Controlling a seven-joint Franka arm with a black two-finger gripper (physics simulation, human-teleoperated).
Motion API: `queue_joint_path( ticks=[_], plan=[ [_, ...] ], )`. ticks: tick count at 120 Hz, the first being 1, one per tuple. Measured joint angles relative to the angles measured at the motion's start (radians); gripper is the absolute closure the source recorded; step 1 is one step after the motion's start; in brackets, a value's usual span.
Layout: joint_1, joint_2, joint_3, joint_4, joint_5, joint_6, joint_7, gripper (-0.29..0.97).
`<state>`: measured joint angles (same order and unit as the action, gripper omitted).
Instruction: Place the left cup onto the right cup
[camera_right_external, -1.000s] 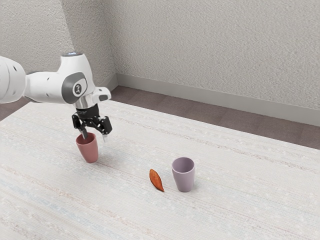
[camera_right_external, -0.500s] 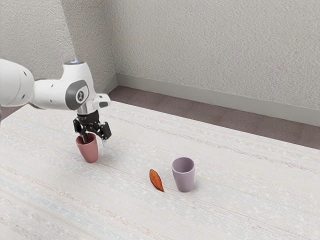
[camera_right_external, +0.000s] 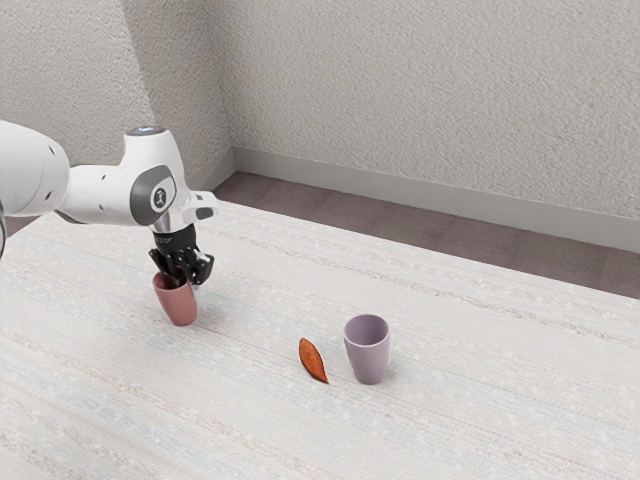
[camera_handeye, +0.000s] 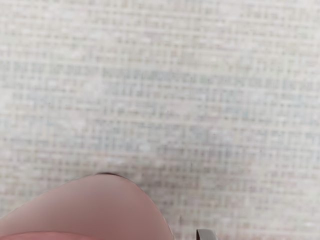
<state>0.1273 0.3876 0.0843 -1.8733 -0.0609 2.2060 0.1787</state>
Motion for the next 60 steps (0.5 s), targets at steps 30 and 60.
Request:
queue_joint_path(
  ticks=[30, 60],
  plan=[
    [0.002, -0.007, 0.001, 0.0, 0.027, -0.006, 0.007, 0.74],
    [-0.057, -0.144, 0.001, -0.015, 0.086, -0.091, -0.014, 0.77]
  ],
)
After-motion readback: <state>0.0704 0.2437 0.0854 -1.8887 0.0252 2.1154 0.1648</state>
